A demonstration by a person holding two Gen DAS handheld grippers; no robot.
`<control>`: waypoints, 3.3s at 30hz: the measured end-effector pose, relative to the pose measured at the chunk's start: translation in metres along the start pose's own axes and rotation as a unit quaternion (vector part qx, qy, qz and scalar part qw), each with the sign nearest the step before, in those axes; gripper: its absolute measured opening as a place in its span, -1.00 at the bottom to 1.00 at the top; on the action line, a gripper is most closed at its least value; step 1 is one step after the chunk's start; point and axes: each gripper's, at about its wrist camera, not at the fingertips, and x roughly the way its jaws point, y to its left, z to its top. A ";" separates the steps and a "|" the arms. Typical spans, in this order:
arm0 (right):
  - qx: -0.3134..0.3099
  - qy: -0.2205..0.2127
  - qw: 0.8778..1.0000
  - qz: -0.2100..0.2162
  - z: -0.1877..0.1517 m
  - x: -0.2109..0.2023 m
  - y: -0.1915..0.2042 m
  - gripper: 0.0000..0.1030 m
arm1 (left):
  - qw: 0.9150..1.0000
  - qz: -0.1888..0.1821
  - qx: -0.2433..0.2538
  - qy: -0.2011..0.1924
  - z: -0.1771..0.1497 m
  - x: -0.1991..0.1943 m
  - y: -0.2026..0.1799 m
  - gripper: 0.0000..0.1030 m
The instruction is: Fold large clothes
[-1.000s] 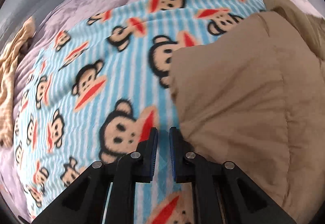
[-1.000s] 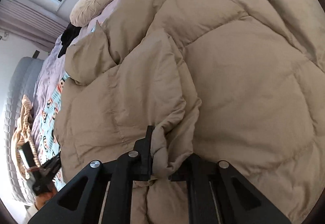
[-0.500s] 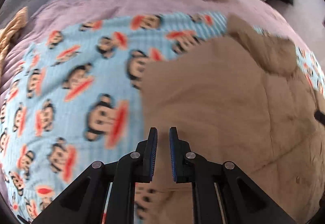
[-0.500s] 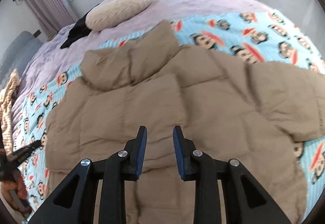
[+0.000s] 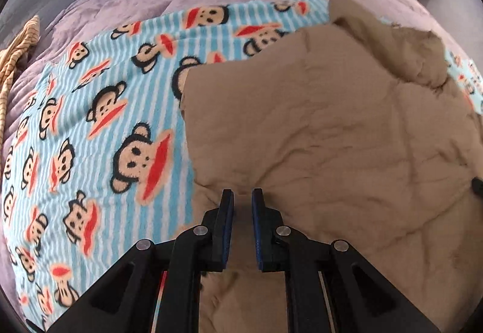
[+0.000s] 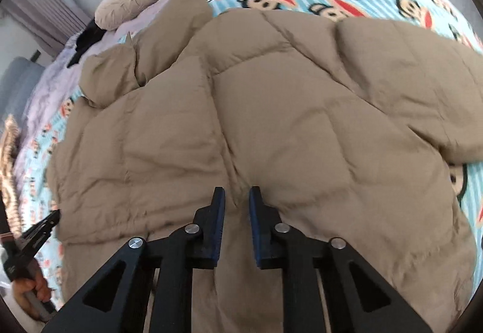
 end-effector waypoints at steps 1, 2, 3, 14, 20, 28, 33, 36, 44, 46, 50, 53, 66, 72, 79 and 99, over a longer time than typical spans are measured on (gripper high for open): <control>0.005 0.002 1.000 0.007 -0.001 -0.003 -0.005 -0.63 | 1.000 -0.002 0.001 -0.003 -0.001 -0.006 -0.004 -0.73; 0.012 0.004 1.000 0.017 -0.003 -0.008 -0.011 -0.62 | 1.000 -0.006 0.004 -0.006 -0.002 -0.011 -0.009 -0.73; 0.018 0.005 1.000 0.025 -0.004 -0.011 -0.015 -0.61 | 1.000 -0.008 0.006 -0.008 -0.003 -0.016 -0.017 -0.73; 0.079 0.003 0.994 0.074 -0.014 -0.056 -0.085 0.01 | 0.998 -0.064 0.021 0.014 -0.010 -0.036 -0.127 0.25; 0.148 -0.019 0.987 0.060 -0.009 -0.087 -0.168 0.35 | 0.996 -0.077 0.047 -0.017 -0.013 -0.060 -0.194 0.98; 0.301 -0.111 0.944 0.073 -0.007 -0.125 -0.302 0.64 | 0.994 -0.086 0.063 0.016 -0.014 -0.053 -0.254 0.98; 0.403 -0.127 0.897 0.131 -0.003 -0.122 -0.367 0.64 | 0.994 -0.084 0.064 0.015 -0.018 -0.059 -0.277 0.98; 0.451 -0.145 0.862 0.177 0.004 -0.117 -0.392 0.64 | 0.994 -0.085 0.064 0.009 -0.016 -0.064 -0.284 0.98; 0.494 -0.131 0.824 0.247 0.048 -0.087 -0.391 -0.90 | 0.996 -0.079 0.039 -0.007 -0.005 -0.075 -0.266 0.98; 0.450 -0.136 0.848 0.243 0.064 -0.094 -0.373 -0.90 | 0.997 -0.075 0.026 -0.007 -0.002 -0.076 -0.251 0.98; 0.318 -0.131 0.910 0.230 0.107 -0.106 -0.306 -0.91 | 0.998 -0.064 -0.003 -0.014 0.001 -0.076 -0.218 0.98; 0.180 -0.128 0.950 0.220 0.138 -0.114 -0.223 -0.90 | 0.998 -0.043 -0.023 -0.027 0.004 -0.076 -0.191 0.98; -0.189 -0.014 0.976 0.109 0.070 -0.004 0.049 -0.90 | 0.996 -0.040 -0.070 -0.022 0.004 -0.057 -0.118 0.98; -0.137 0.060 0.985 0.091 0.055 0.024 0.031 -0.71 | 0.996 -0.057 -0.073 -0.016 0.004 -0.043 -0.118 0.98; 0.060 0.004 0.984 0.168 0.075 -0.030 -0.053 0.36 | 0.989 -0.125 -0.081 -0.014 0.015 -0.037 -0.112 0.98; -0.202 0.127 0.954 0.179 0.028 0.004 0.107 -0.06 | 0.903 -0.374 -0.210 0.009 0.026 -0.028 -0.048 0.86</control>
